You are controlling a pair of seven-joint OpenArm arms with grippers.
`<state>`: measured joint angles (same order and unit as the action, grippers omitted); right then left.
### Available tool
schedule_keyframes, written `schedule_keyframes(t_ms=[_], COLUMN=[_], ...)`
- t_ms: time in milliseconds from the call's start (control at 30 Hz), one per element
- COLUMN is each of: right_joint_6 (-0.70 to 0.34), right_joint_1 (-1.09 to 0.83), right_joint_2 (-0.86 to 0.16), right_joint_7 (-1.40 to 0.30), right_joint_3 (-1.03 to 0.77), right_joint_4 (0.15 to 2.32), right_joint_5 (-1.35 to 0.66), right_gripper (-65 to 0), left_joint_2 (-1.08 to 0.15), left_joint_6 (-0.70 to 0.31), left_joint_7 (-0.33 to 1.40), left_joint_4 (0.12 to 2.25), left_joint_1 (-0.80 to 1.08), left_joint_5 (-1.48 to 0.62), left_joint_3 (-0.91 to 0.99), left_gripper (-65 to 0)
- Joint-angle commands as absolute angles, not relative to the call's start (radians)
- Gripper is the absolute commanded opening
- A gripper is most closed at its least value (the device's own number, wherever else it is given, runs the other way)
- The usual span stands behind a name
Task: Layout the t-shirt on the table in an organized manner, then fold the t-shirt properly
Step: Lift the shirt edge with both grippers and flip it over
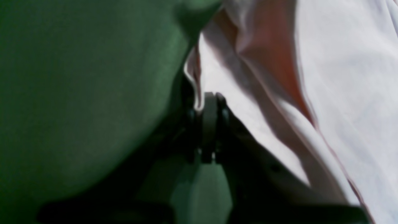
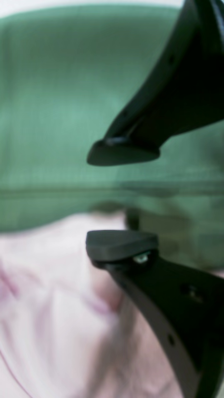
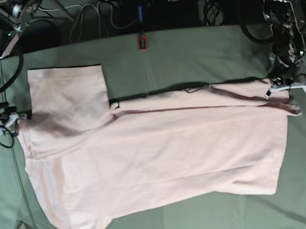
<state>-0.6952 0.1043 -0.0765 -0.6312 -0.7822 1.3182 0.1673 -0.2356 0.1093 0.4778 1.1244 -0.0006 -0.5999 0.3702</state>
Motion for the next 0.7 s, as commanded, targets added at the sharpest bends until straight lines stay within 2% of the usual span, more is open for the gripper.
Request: schedule_keyframes(t_ms=[0, 433, 667], right_joint_6=[-0.698, -0.698, -0.698], right_joint_1=[0.120, 0.107, 0.116], right_joint_2=[-0.093, -0.064, -0.094], right_joint_7=[-0.611, -0.604, -0.602], right_joint_3=[-0.780, -0.780, -0.782], right_joint_4=[1.337, 1.331, 1.208], right_joint_5=[0.150, 0.150, 0.150], right_gripper=[-31.8, -31.8, -31.9], left_joint_2=[-0.251, -0.251, -0.251], left_joint_6=[0.110, 0.110, 0.110], left_joint_7=[0.466, 0.466, 0.466], left_joint_4=[1.136, 1.136, 1.136], left_joint_1=[-0.015, -0.015, -0.015], left_joint_5=[-0.602, -0.602, -0.602], left_joint_3=[0.374, 0.374, 0.374], left_gripper=[-65.0, -65.0, -65.0])
